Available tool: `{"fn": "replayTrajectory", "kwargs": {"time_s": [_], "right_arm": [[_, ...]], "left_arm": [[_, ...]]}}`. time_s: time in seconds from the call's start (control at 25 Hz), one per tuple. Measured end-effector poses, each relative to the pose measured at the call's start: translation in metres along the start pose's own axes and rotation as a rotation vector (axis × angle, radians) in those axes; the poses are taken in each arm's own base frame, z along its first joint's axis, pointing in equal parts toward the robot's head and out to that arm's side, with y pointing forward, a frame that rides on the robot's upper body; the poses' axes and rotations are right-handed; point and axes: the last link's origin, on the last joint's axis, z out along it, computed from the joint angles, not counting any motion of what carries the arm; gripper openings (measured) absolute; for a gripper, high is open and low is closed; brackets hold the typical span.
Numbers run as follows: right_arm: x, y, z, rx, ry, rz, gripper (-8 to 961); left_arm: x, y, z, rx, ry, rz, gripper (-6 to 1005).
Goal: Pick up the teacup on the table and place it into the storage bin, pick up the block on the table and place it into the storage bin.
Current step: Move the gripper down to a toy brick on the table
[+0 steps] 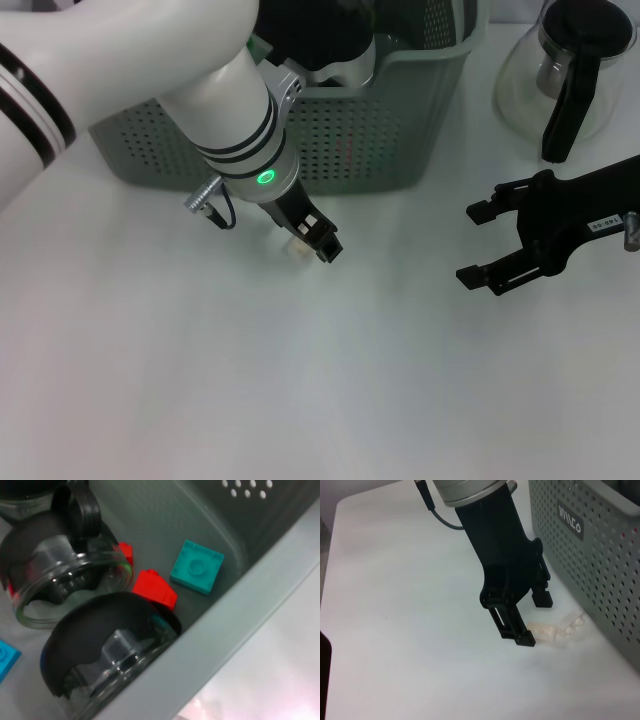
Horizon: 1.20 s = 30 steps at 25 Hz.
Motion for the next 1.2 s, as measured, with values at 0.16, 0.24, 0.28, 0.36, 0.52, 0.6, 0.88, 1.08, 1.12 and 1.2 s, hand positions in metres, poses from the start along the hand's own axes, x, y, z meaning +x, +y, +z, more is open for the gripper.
{"fn": "replayTrajectory", "kwargs": {"time_s": [0.16,0.24,0.28,0.36,0.52,0.6,0.88,1.08,1.12,1.2], "right_arm": [[0.000,0.000,0.000,-0.001,-0.001,0.001,941],[0.000,0.001,0.001,-0.002,-0.001,0.001,941],[0.000,0.001,0.001,-0.002,-0.001,0.001,941],[0.000,0.001,0.001,-0.002,-0.001,0.001,941],[0.000,0.001,0.001,-0.002,-0.001,-0.001,941],[-0.001,0.000,0.001,-0.002,-0.001,-0.002,942],[-0.001,0.000,0.000,-0.001,-0.001,-0.005,942],[-0.001,0.000,0.000,0.000,-0.001,-0.005,942],[-0.001,0.000,0.000,0.001,-0.001,-0.005,942],[-0.001,-0.001,0.000,0.003,-0.001,-0.005,942]], "left_arm": [[0.000,0.001,0.002,0.006,-0.002,0.011,637],[0.000,0.001,0.004,0.009,-0.005,0.015,693],[0.000,0.001,0.005,0.010,-0.005,0.017,690],[0.000,0.001,0.006,0.012,-0.004,0.019,685],[0.000,0.002,0.006,0.013,-0.004,0.023,682],[0.000,0.002,0.006,0.014,-0.001,0.025,681],[0.002,0.005,0.008,0.020,0.007,0.043,676],[0.002,0.005,0.011,0.026,-0.002,0.053,672],[0.002,0.005,0.011,0.027,-0.004,0.054,672],[0.002,0.005,0.011,0.028,-0.008,0.054,670]]}}
